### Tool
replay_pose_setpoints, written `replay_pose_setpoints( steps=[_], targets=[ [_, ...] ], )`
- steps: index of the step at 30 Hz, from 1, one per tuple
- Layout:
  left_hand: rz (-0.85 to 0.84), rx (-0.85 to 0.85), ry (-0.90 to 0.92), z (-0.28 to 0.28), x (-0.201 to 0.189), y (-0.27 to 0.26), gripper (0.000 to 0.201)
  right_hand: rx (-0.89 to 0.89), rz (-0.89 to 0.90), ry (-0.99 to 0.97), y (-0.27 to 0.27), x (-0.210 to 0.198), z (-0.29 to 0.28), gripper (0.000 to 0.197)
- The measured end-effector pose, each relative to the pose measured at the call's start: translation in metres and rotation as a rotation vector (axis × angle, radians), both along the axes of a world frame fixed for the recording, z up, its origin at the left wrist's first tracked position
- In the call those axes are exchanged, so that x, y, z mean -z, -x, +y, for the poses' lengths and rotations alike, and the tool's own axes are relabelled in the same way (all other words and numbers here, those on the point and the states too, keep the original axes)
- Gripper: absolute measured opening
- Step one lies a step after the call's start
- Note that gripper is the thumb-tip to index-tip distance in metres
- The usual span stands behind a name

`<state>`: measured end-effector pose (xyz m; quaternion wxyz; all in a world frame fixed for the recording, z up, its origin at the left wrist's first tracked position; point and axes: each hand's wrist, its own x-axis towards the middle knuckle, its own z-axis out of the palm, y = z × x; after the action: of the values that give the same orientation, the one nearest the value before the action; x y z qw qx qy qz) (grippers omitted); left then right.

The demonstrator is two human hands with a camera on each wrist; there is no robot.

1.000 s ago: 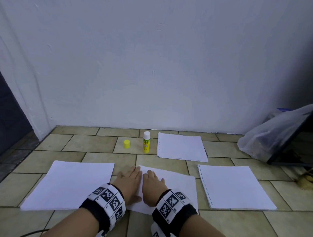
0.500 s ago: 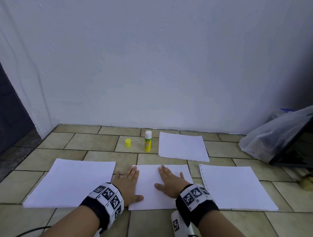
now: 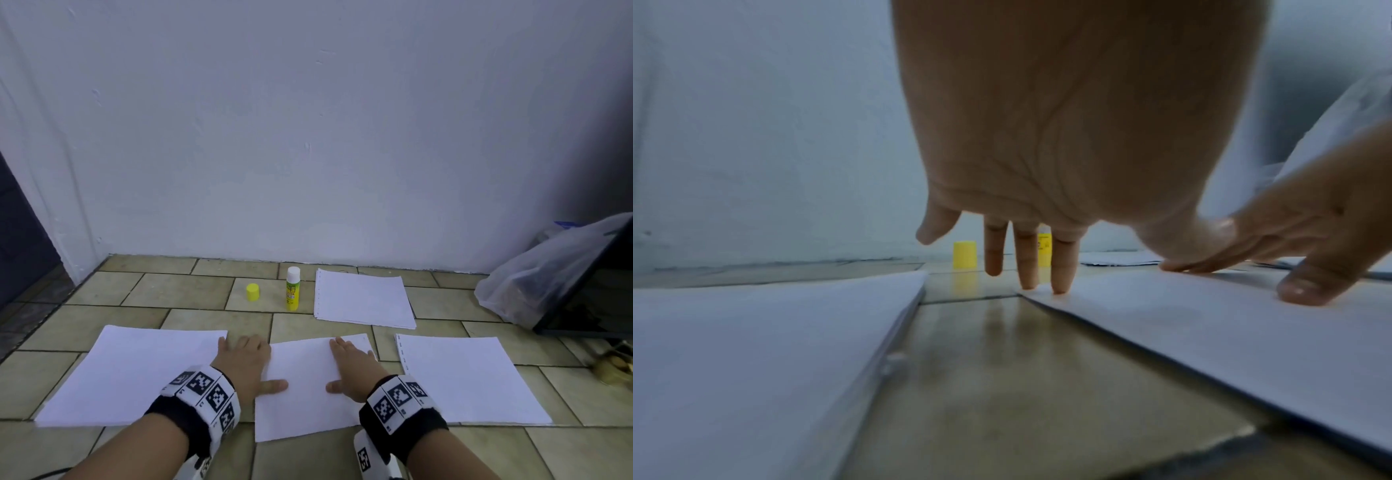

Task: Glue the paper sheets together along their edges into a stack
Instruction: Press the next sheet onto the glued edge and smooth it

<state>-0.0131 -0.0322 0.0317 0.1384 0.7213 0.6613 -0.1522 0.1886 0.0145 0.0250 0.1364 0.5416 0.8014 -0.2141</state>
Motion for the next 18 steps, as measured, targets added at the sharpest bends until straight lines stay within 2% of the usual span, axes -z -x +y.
replay_pose_setpoints(
  steps=[2,5,7,10,12,13,16,18],
  targets=[
    [0.016,0.033,-0.064,0.000,-0.002,-0.007,0.066,-0.031,0.023,-0.007,0.005,-0.002,-0.001,0.091],
    [-0.064,0.211,-0.047,-0.004,0.003,-0.018,0.066,-0.069,0.042,-0.017,0.012,-0.006,0.000,0.098],
    [-0.078,0.270,-0.030,-0.007,0.004,-0.020,0.065,-0.068,-0.020,-0.046,0.015,-0.009,0.000,0.094],
    [-0.073,0.279,-0.052,-0.007,0.000,-0.016,0.056,-0.030,-0.145,-0.164,0.019,-0.011,-0.003,0.062],
    [-0.088,0.257,-0.024,-0.008,-0.007,-0.016,0.048,-0.012,-0.140,-0.192,0.023,-0.008,-0.005,0.040],
    [-0.110,0.243,-0.003,-0.007,-0.009,-0.016,0.044,-0.005,-0.108,-0.189,0.026,-0.007,-0.007,0.036],
    [-0.226,0.177,0.021,-0.004,-0.011,-0.018,0.033,0.008,0.000,-0.157,0.035,-0.005,-0.012,0.045],
    [-0.242,0.137,-0.022,-0.002,-0.008,-0.018,0.043,-0.001,0.005,-0.139,0.040,-0.004,-0.015,0.060]
  ],
)
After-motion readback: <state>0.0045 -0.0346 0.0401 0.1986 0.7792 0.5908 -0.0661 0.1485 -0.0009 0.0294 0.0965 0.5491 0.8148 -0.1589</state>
